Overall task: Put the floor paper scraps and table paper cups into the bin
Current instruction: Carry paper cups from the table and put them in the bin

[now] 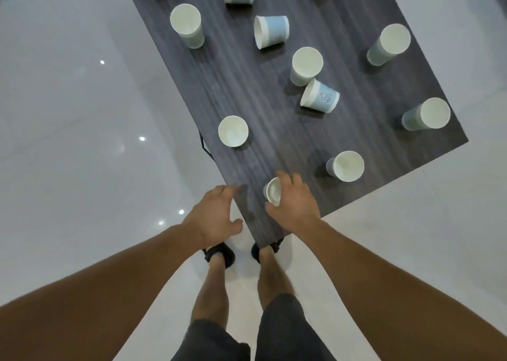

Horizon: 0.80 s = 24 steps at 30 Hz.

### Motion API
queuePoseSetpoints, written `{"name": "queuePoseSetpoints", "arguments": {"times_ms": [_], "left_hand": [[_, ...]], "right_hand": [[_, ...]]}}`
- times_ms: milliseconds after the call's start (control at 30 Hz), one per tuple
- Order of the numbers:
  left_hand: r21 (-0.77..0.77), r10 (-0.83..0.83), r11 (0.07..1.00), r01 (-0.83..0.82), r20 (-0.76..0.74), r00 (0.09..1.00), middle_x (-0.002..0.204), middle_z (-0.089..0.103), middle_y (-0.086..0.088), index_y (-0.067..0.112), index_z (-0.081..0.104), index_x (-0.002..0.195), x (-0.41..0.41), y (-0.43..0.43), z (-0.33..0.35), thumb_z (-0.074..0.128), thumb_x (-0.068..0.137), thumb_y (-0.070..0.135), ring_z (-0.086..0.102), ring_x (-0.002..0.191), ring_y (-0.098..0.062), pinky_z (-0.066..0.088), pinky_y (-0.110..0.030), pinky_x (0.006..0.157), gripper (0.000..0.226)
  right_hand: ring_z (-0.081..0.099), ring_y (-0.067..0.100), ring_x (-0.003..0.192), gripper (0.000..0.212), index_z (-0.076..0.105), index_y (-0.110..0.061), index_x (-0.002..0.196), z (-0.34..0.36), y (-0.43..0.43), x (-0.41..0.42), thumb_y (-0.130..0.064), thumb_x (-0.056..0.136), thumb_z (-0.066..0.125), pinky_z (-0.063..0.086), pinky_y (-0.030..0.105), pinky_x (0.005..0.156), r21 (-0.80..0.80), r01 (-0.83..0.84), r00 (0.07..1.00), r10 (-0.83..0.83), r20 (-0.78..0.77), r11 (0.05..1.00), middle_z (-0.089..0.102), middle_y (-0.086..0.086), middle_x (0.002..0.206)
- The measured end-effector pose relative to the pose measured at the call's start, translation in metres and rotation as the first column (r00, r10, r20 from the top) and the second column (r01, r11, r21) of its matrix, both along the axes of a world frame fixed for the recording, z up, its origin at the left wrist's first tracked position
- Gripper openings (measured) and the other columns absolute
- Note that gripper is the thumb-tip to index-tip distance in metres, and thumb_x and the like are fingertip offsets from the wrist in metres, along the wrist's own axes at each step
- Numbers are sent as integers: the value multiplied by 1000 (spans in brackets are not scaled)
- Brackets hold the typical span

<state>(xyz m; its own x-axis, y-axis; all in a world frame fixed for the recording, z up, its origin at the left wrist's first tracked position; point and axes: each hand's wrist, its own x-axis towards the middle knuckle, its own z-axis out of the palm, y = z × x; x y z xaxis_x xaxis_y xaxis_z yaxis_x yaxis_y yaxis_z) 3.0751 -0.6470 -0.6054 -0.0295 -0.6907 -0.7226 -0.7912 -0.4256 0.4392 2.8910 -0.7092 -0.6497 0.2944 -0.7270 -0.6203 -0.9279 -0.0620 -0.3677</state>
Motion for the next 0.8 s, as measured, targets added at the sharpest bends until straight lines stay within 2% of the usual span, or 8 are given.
{"name": "queuePoseSetpoints", "arguments": {"times_ms": [133, 300, 433, 500, 567, 600, 700, 800], "left_hand": [[-111, 36, 993, -48, -108, 993, 142, 40, 0, 25, 29, 145, -15, -16, -1, 72, 76, 37, 38, 129, -19, 40, -36, 104, 82], [-198, 1, 979, -39, -192, 981, 120, 55, 8, 30, 45, 128, -20, -38, 13, 74, 65, 33, 54, 109, -13, 50, -39, 89, 69], [-207, 88, 970, -128, -192, 977, 104, 59, 14, 38, 50, 114, -16, -35, 17, 73, 64, 40, 58, 92, -8, 54, -37, 79, 55], [-199, 119, 968, -156, -185, 976, 105, 58, 13, 35, 49, 116, -14, -32, 12, 75, 63, 39, 56, 96, -10, 53, -37, 82, 59], [-200, 134, 965, -170, -183, 974, 107, 57, 11, 31, 48, 119, -15, -29, 4, 77, 64, 37, 54, 98, -12, 52, -38, 84, 62], [-196, 140, 965, -177, -186, 972, 108, 56, 10, 30, 47, 120, -17, -29, 1, 78, 65, 35, 54, 99, -12, 52, -38, 85, 63], [-169, 162, 966, -195, -195, 967, 111, 55, 6, 26, 45, 124, -26, -33, -5, 79, 67, 32, 53, 102, -14, 51, -38, 88, 66], [-181, 154, 965, -189, -190, 970, 108, 56, 1, 24, 46, 120, -31, -42, -6, 77, 68, 32, 54, 99, -19, 52, -41, 84, 61]], "right_hand": [[47, 21, 126, 81, 32, -22, 148, 20, -7, 4, -36, 80, 72, 39, 30, 98, 156, 249, 915, -285, 286, 956, 41, 3, 145], [46, 14, 130, 79, 32, -23, 150, 51, -7, 4, -33, 83, 74, 39, 32, 108, 274, 238, 856, -335, 394, 932, 48, -3, 145], [46, 6, 129, 82, 36, -27, 148, 59, -19, -14, -51, 79, 73, 40, 34, 109, 281, 232, 819, -343, 461, 931, 47, -7, 144], [45, 12, 130, 77, 41, -24, 145, 51, -34, -31, -56, 80, 67, 39, 37, 107, -1, 321, 881, -298, 368, 947, 48, -2, 143], [39, 25, 132, 74, 41, -20, 144, 38, -52, -52, -52, 82, 66, 36, 46, 108, -321, 273, 962, -251, 109, 907, 45, 6, 143], [34, 29, 135, 76, 38, -20, 145, 30, -60, -62, -50, 81, 67, 34, 50, 109, -381, 215, 970, -243, -28, 899, 40, 8, 146], [20, 34, 142, 89, 22, -28, 150, 8, -74, -85, -47, 79, 72, 32, 52, 109, -234, 153, 950, -208, -232, 960, 21, 8, 157], [36, 39, 133, 86, 24, -30, 150, -6, -79, -94, -36, 81, 75, 41, 48, 102, -67, 171, 965, -181, -190, 983, 23, 9, 153]]}}
